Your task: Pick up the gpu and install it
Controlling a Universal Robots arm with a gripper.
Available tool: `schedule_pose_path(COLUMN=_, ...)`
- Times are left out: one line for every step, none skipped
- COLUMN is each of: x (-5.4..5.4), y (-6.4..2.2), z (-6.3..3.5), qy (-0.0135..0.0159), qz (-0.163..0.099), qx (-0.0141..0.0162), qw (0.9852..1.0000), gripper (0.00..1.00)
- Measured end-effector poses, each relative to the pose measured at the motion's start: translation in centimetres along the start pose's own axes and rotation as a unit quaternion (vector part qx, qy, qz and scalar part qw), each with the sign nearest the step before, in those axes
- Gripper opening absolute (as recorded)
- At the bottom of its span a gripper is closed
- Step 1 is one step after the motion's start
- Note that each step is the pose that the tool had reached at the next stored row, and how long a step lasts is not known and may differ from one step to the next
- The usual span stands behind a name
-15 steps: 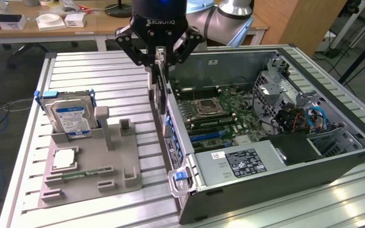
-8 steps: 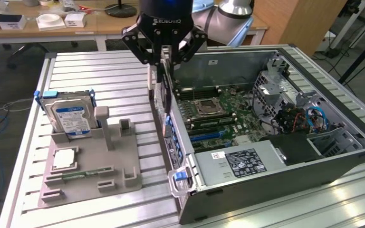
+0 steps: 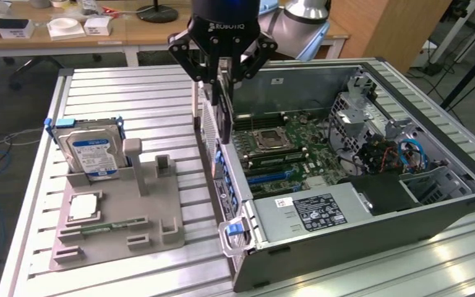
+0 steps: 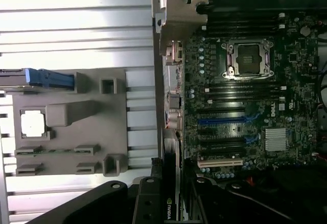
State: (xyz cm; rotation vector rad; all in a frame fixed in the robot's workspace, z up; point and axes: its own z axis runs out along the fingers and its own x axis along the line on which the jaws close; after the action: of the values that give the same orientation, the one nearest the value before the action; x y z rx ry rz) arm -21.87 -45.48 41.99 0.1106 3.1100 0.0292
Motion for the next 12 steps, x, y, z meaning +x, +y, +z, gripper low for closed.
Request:
schedule_pose_path(x=-0.2, y=0.05, z=0.0, qy=0.0, qz=0.0, qx=0.0, qw=1.0, gripper=0.26)
schedule_pose_path(x=-0.3, y=0.1, z=0.01, qy=0.0, qz=-0.001, qx=0.0, qw=1.0, gripper=0.26)
schedule_pose_path(x=-0.5, y=0.14, z=0.02, qy=0.0, qz=-0.001, qx=0.0, qw=1.0, gripper=0.26)
schedule_pose_path(x=-0.6, y=0.18, z=0.02, qy=0.0001, qz=-0.001, qx=0.0, qw=1.0, gripper=0.26)
schedule_pose_path(x=-0.7, y=0.22, z=0.02, qy=0.0, qz=-0.001, qx=0.0, qw=1.0, gripper=0.26)
schedule_pose_path(x=-0.8, y=0.27, z=0.03, qy=0.0, qz=-0.002, qx=-0.0001, qw=1.0, gripper=0.26)
schedule_pose_path(x=-0.9, y=0.32, z=0.04, qy=0.0, qz=-0.002, qx=-0.0001, qw=1.0, gripper=0.26)
schedule_pose_path(x=-1.1, y=0.37, z=0.04, qy=0.0001, qz=-0.002, qx=-0.0001, qw=1.0, gripper=0.26)
schedule_pose_path(x=-1.2, y=0.41, z=0.04, qy=0.0001, qz=-0.003, qx=-0.0001, qw=1.0, gripper=0.26)
schedule_pose_path(x=-1.4, y=0.46, z=0.05, qy=0.0001, qz=-0.003, qx=-0.0001, qw=1.0, gripper=0.26)
schedule_pose_path(x=-1.5, y=0.5, z=0.05, qy=0.0001, qz=-0.004, qx=-0.0001, qw=1.0, gripper=0.26)
schedule_pose_path(x=-1.6, y=0.53, z=0.06, qy=0.0001, qz=-0.004, qx=-0.0001, qw=1.0, gripper=0.26)
